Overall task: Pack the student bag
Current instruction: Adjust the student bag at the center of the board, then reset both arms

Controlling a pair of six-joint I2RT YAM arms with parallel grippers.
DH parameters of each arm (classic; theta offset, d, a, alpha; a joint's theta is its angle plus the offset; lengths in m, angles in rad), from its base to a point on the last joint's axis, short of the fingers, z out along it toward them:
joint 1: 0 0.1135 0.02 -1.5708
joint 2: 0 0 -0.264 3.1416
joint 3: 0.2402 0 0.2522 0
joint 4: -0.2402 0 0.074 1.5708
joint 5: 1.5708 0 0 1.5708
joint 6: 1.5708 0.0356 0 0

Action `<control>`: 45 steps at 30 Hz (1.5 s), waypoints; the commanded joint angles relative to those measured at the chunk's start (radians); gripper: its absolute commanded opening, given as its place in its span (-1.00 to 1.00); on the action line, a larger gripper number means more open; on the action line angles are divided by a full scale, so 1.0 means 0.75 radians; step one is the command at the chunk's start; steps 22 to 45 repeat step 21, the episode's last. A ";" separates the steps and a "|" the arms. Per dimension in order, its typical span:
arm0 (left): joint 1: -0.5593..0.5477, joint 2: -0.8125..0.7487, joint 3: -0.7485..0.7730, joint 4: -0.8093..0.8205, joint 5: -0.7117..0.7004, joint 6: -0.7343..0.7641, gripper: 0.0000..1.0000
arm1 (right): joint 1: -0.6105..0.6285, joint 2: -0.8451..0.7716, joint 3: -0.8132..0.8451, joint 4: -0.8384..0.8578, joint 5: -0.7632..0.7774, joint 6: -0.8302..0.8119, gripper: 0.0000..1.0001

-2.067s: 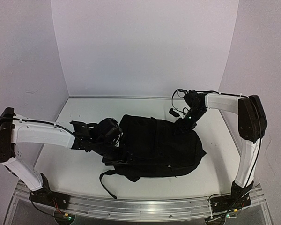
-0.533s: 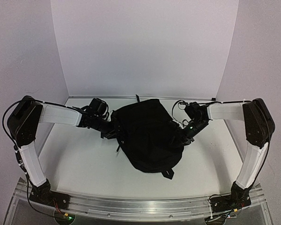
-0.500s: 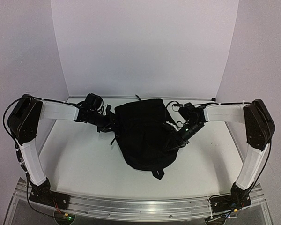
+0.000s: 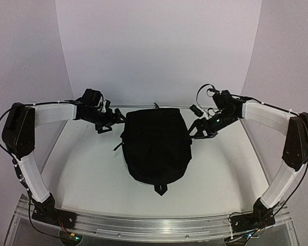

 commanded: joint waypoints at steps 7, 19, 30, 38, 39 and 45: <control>0.188 -0.385 -0.105 -0.296 -0.142 0.137 0.99 | -0.187 -0.226 0.007 0.004 0.303 -0.014 0.97; 0.272 -0.555 -0.433 -0.224 -0.139 0.108 0.99 | -0.456 -0.241 -0.240 0.032 0.284 -0.099 0.97; 0.273 -0.566 -0.441 -0.222 -0.152 0.108 0.99 | -0.456 -0.240 -0.249 0.043 0.274 -0.092 0.97; 0.273 -0.566 -0.441 -0.222 -0.152 0.108 0.99 | -0.456 -0.240 -0.249 0.043 0.274 -0.092 0.97; 0.273 -0.566 -0.441 -0.222 -0.152 0.108 0.99 | -0.456 -0.240 -0.249 0.043 0.274 -0.092 0.97; 0.273 -0.566 -0.441 -0.222 -0.152 0.108 0.99 | -0.456 -0.240 -0.249 0.043 0.274 -0.092 0.97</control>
